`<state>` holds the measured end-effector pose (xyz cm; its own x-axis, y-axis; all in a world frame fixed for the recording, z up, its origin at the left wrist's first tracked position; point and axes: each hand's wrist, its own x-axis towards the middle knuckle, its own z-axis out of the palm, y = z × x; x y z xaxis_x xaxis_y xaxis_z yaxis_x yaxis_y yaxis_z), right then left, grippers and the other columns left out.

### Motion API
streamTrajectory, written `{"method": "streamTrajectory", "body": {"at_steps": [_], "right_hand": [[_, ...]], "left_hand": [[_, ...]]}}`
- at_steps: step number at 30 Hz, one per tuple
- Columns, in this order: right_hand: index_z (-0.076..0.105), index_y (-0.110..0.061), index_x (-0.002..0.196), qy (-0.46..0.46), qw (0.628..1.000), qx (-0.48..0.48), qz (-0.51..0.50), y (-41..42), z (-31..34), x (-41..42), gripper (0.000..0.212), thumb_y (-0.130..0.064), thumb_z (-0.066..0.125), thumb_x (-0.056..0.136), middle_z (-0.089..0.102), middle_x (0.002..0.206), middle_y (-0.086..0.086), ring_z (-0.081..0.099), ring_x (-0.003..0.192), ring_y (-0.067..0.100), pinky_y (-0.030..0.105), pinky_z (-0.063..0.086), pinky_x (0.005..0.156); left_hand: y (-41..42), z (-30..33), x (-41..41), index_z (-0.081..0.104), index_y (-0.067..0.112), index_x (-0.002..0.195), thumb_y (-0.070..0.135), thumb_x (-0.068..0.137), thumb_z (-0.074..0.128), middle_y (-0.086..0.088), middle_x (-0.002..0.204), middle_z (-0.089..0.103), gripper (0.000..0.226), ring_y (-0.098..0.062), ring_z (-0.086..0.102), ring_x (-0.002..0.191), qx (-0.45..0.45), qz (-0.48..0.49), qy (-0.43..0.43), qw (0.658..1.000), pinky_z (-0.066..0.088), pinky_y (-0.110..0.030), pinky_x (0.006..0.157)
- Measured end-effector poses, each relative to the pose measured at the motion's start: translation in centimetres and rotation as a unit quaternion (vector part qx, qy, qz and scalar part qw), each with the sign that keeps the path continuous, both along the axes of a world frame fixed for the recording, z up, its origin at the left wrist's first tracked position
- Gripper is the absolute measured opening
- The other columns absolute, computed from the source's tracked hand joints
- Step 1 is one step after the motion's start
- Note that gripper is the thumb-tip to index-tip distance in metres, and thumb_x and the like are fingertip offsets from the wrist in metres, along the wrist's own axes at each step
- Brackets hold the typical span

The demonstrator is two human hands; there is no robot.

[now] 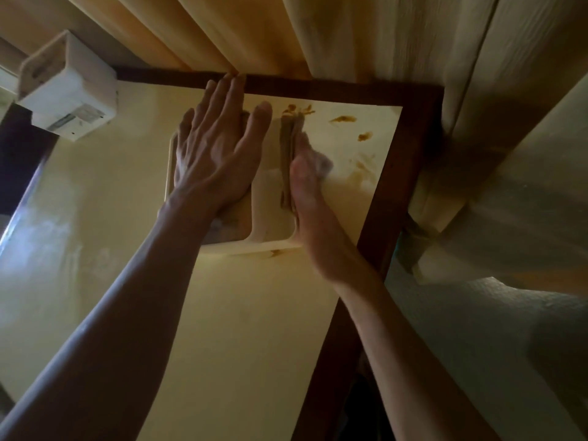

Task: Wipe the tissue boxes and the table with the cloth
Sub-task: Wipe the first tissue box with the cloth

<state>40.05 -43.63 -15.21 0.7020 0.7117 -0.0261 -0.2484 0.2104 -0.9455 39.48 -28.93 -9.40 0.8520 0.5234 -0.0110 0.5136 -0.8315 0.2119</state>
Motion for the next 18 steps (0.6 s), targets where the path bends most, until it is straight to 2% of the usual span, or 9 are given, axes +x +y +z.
{"method": "streamTrajectory", "body": {"at_steps": [3, 4, 6, 7, 8, 10, 12, 15, 18], "right_hand": [[0.021, -0.029, 0.162, 0.018, 1.0, -0.007, 0.024, 1.5, 0.0, 2.5, 0.07, -0.067, 0.025, 0.103, 0.032, 0.165, 0.004, 0.034, 0.151, 0.019, 0.048, 0.041, 0.117], [0.024, -0.029, 0.161, 0.016, 0.999, -0.022, 0.026, 1.7, 0.2, 3.1, 0.067, -0.064, 0.023, 0.105, 0.037, 0.163, 0.003, 0.038, 0.148, 0.015, 0.036, 0.045, 0.113], [0.026, -0.032, 0.161, 0.022, 0.997, -0.054, 0.041, 2.0, 0.5, 3.9, 0.061, -0.06, 0.018, 0.107, 0.036, 0.163, -0.003, 0.04, 0.141, 0.004, 0.006, 0.043, 0.094], [0.027, -0.033, 0.161, 0.033, 0.997, -0.052, 0.045, 1.9, 0.5, 4.1, 0.06, -0.059, 0.018, 0.107, 0.036, 0.163, -0.005, 0.04, 0.137, 0.001, 0.0, 0.042, 0.089], [0.027, -0.032, 0.161, 0.037, 0.997, -0.048, 0.044, 1.9, 0.4, 4.1, 0.06, -0.058, 0.018, 0.107, 0.036, 0.163, -0.004, 0.04, 0.138, 0.002, 0.004, 0.043, 0.096], [0.028, -0.031, 0.161, 0.03, 0.998, -0.038, 0.034, 1.6, 0.4, 3.6, 0.061, -0.058, 0.018, 0.108, 0.042, 0.16, -0.001, 0.041, 0.144, 0.007, 0.028, 0.04, 0.116], [0.026, -0.029, 0.161, 0.032, 0.999, -0.009, 0.043, 1.2, -0.1, 2.6, 0.061, -0.058, 0.019, 0.108, 0.046, 0.155, 0.002, 0.046, 0.142, 0.013, 0.039, 0.043, 0.116], [0.009, -0.032, 0.164, 0.009, 1.0, 0.011, 0.026, 0.1, -0.2, 0.5, 0.07, -0.064, 0.02, 0.102, 0.025, 0.168, 0.0, 0.029, 0.153, 0.016, 0.053, 0.033, 0.121], [-0.002, -0.034, 0.163, -0.003, 1.0, -0.001, 0.012, -1.7, -0.2, -2.5, 0.076, -0.068, 0.016, 0.098, 0.007, 0.172, -0.009, 0.008, 0.158, 0.014, 0.057, 0.017, 0.126]], "left_hand": [[0.0, -0.1, -0.1, 0.011, 0.032, 0.162, 0.068, 0.097, 0.014, 0.009, 0.17, 0.006, 0.075, -0.005, 0.0, 0.155, -0.001, 0.0, -0.006, 1.0, 0.001, -0.04, 0.126], [0.0, -0.1, -0.1, 0.011, 0.032, 0.162, 0.069, 0.097, 0.014, 0.009, 0.17, 0.007, 0.075, -0.005, 0.001, 0.155, 0.0, 0.001, -0.006, 1.0, 0.001, -0.04, 0.126], [0.1, -0.1, 0.0, 0.012, 0.033, 0.162, 0.068, 0.097, 0.015, 0.009, 0.169, 0.009, 0.074, -0.004, 0.002, 0.155, 0.0, 0.004, -0.006, 1.0, 0.002, -0.039, 0.126], [0.1, -0.1, 0.0, 0.013, 0.032, 0.162, 0.067, 0.098, 0.015, 0.009, 0.169, 0.009, 0.073, -0.004, 0.002, 0.155, 0.001, 0.004, -0.005, 1.0, 0.002, -0.039, 0.126], [0.1, -0.1, 0.0, 0.013, 0.032, 0.162, 0.066, 0.099, 0.016, 0.009, 0.169, 0.009, 0.071, -0.004, 0.002, 0.154, 0.002, 0.005, -0.005, 1.0, 0.002, -0.038, 0.126], [0.0, -0.1, -0.1, 0.013, 0.032, 0.162, 0.064, 0.1, 0.016, 0.008, 0.169, 0.009, 0.069, -0.005, 0.002, 0.154, 0.002, 0.006, -0.006, 1.0, 0.002, -0.038, 0.126], [-0.1, 0.0, -0.1, 0.012, 0.032, 0.162, 0.063, 0.1, 0.016, 0.007, 0.17, 0.009, 0.069, -0.005, 0.003, 0.155, 0.002, 0.009, -0.009, 1.0, 0.002, -0.038, 0.126], [-0.2, 0.2, -0.1, 0.011, 0.032, 0.162, 0.062, 0.101, 0.018, 0.007, 0.17, 0.008, 0.069, -0.006, 0.003, 0.155, -0.004, 0.011, -0.015, 1.0, 0.004, -0.041, 0.126], [-0.2, 0.2, -0.2, 0.011, 0.033, 0.162, 0.061, 0.102, 0.019, 0.007, 0.17, 0.008, 0.067, -0.006, 0.003, 0.155, -0.004, 0.013, -0.015, 1.0, 0.002, -0.039, 0.125]]}}
